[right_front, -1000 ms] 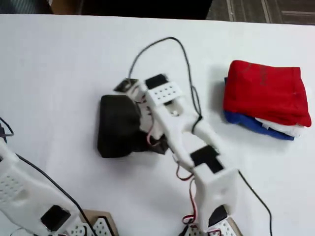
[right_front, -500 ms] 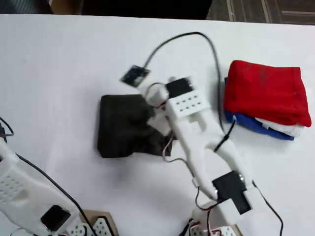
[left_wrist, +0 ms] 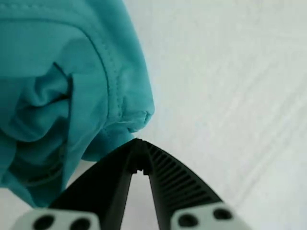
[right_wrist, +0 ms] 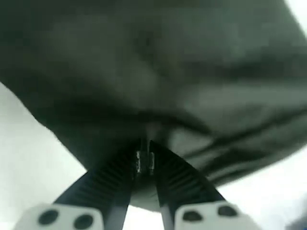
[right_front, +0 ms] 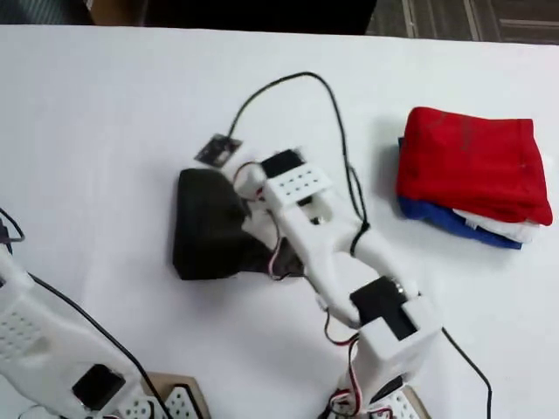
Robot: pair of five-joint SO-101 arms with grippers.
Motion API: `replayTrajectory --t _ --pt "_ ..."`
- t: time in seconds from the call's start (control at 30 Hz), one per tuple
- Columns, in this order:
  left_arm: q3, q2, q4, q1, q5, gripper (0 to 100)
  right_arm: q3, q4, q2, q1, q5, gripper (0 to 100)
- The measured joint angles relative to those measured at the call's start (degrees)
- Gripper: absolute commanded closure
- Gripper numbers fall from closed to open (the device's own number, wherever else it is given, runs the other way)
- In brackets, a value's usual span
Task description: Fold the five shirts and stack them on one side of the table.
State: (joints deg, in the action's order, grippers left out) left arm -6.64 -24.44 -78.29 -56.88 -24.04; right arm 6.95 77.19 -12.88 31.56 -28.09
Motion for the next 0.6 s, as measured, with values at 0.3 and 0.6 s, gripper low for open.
replayTrajectory --t 0.3,0.6 --pt "0.0 0.0 1.05 0.0 0.0 97 4.13 5.27 0.0 -6.86 -6.68 97.7" --pt "0.0 0.0 2.55 0.0 0.0 97 0.09 5.63 5.45 -13.1 -7.12 97.6"
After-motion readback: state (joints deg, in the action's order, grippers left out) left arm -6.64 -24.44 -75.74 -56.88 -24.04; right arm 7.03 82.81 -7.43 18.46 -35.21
